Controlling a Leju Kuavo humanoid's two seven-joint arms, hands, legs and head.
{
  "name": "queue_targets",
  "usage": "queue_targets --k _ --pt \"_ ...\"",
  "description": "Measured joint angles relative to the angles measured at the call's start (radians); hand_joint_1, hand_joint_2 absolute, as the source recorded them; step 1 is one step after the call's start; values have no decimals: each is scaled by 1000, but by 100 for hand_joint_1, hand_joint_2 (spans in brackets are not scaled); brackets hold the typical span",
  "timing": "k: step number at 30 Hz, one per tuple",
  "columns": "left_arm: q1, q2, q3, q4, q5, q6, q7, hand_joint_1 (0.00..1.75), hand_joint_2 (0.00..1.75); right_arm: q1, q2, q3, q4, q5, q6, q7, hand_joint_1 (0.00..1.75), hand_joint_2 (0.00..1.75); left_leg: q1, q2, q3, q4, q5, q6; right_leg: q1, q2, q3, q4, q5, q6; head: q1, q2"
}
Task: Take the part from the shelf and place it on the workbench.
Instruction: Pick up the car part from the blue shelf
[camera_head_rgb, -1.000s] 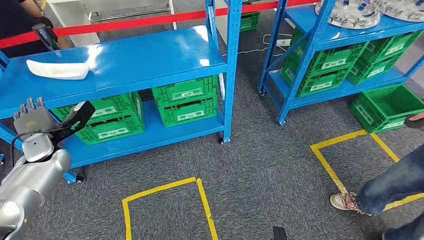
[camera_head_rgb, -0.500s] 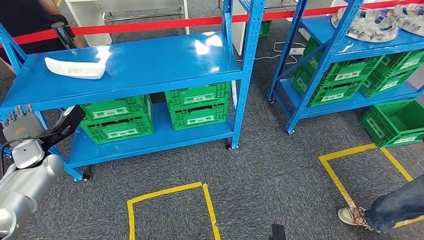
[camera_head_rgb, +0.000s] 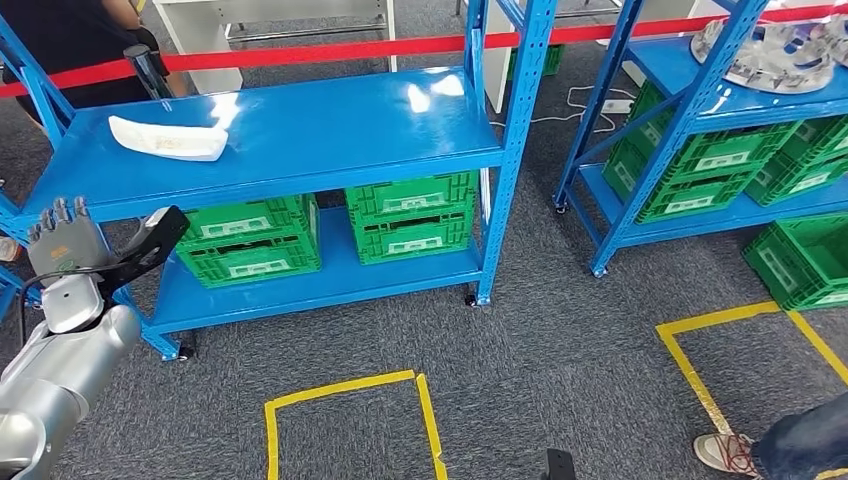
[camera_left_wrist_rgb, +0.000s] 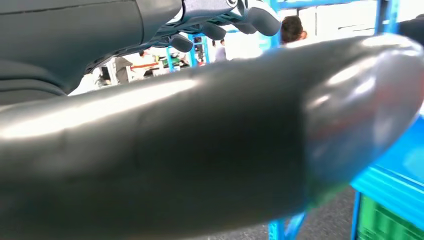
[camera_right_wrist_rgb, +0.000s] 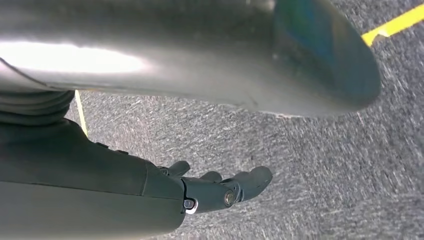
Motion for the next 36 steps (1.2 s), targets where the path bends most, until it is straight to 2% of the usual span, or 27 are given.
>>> queue_targets --k 2,4,5,6,7,9,10,11,12,15,16,17,19,20,21,22,23,25,26,27,30,31,32,33,35,36 --pt "-4 -1 3 -2 -5 0 -4 0 0 -1 1 0 0 2 1 -1 0 0 4 4 -36 78 -33 -11 -7 -1 22 -10 -5 -9 -5 0" --pt "-5 -3 6 -2 -13 -1 -11 0 0 -1 1 -1 0 3 2 -1 0 0 11 8 -113 207 -76 -22 -9 0 37 -11 -18 -12 -9 0" --pt "-4 -4 8 -1 -17 -2 -15 0 0 0 1 -2 0 4 4 -2 0 0 15 9 -146 252 -80 -26 -9 1 44 -11 -25 -10 -9 0" --pt "-4 -7 8 -1 -21 -2 -18 0 0 2 1 -3 0 4 5 -3 0 0 18 11 -164 263 -66 -30 -10 1 52 -10 -32 -8 -9 0" --pt "-4 -9 10 -1 -25 -3 -21 0 0 2 1 -4 0 4 7 -5 0 0 20 13 -161 235 -32 -32 -12 1 63 -10 -41 -5 -9 0" --pt "-8 -14 14 -2 -34 -4 -28 0 0 2 2 -6 0 5 10 -8 0 0 23 20 -109 102 53 -36 -14 1 85 -9 -61 6 -9 0" --pt "-11 -16 17 -2 -38 -4 -31 0 0 1 2 -7 0 6 11 -9 0 0 22 23 -80 43 75 -32 -14 1 93 -9 -72 13 -10 0" --pt "-14 -18 21 -3 -41 -5 -33 0 0 0 2 -7 0 7 12 -11 0 0 21 24 -61 6 80 -25 -13 0 98 -11 -79 21 -10 0" --pt "-16 -20 24 -3 -44 -5 -34 0 0 -1 2 -8 0 7 12 -12 0 0 19 24 -52 -8 72 -17 -12 0 103 -10 -83 28 -10 0" --pt "-19 -27 33 -6 -49 -5 -37 0 0 -1 2 -11 0 10 12 -13 0 0 19 18 -37 -16 54 11 -12 0 104 14 -81 43 -7 0" --pt "-21 -29 37 -8 -51 -5 -39 0 0 -2 2 -13 0 12 12 -13 0 0 20 16 -29 -18 49 18 -13 1 85 47 -86 45 -6 0" --pt "-24 -31 41 -9 -53 -5 -40 0 0 -2 2 -14 0 13 13 -13 0 0 20 14 -20 -19 43 24 -13 1 52 101 -97 47 -4 0" --pt "-27 -34 49 -9 -56 -5 -41 0 0 -2 2 -16 0 16 14 -11 0 0 18 10 -4 -20 27 30 -13 3 -39 227 -139 51 -3 0" --pt "-26 -36 52 -9 -56 -5 -41 0 0 0 2 -16 0 19 14 -10 0 0 16 8 6 -19 18 31 -12 3 -81 271 -159 51 -2 0" --pt "-24 -37 54 -9 -56 -5 -41 0 0 1 2 -17 0 21 14 -9 0 0 13 6 18 -19 8 31 -10 3 -109 282 -163 49 -2 0" --pt "-23 -37 56 -9 -56 -5 -43 0 0 2 2 -17 0 23 14 -8 0 0 11 4 32 -19 -2 31 -8 4 -121 260 -147 45 -2 0" --pt "-23 -38 60 -9 -56 -5 -44 0 0 3 2 -17 0 25 13 -6 0 0 9 4 48 -19 -13 30 -5 5 -118 207 -107 37 -2 0" --pt "-23 -40 69 -8 -56 -5 -48 0 0 4 1 -19 0 26 13 -3 0 0 6 2 72 -19 -36 26 6 10 -96 77 6 17 -2 0" --pt "-23 -42 73 -8 -55 -6 -49 0 0 5 1 -19 0 27 13 -1 0 0 5 0 80 -19 -47 23 11 14 -86 35 41 9 -2 0" --pt "-22 -43 76 -8 -55 -6 -51 0 0 5 0 -20 0 27 12 1 0 0 4 -3 88 -17 -55 18 14 18 -79 14 56 4 -1 0" --pt "-23 -44 83 -12 -54 -6 -55 0 0 4 0 -21 0 30 12 4 0 0 2 -4 107 -3 -64 1 11 21 -46 4 44 -9 1 0" --pt "-25 -43 86 -14 -54 -4 -57 0 0 3 0 -21 0 32 12 4 0 0 2 -1 101 19 -70 -4 9 20 -32 2 40 -17 -1 0" --pt "-27 -42 88 -15 -54 -3 -58 0 0 1 0 -21 0 33 12 4 0 0 3 3 82 58 -83 -9 7 20 -18 1 35 -22 -4 0" --pt "-28 -41 90 -15 -54 -2 -60 0 0 -1 0 -21 0 34 12 4 0 0 5 7 50 114 -102 -13 6 19 -9 0 26 -25 -6 0" --pt "-26 -39 94 -14 -54 0 -61 0 0 -2 0 -21 0 35 12 7 0 0 9 9 -34 221 -147 -21 5 20 8 0 9 -26 -8 0" --pt "-22 -39 96 -14 -54 1 -62 0 0 -1 0 -21 0 36 12 8 0 0 11 10 -66 242 -155 -24 4 21 18 1 -1 -25 -8 0"
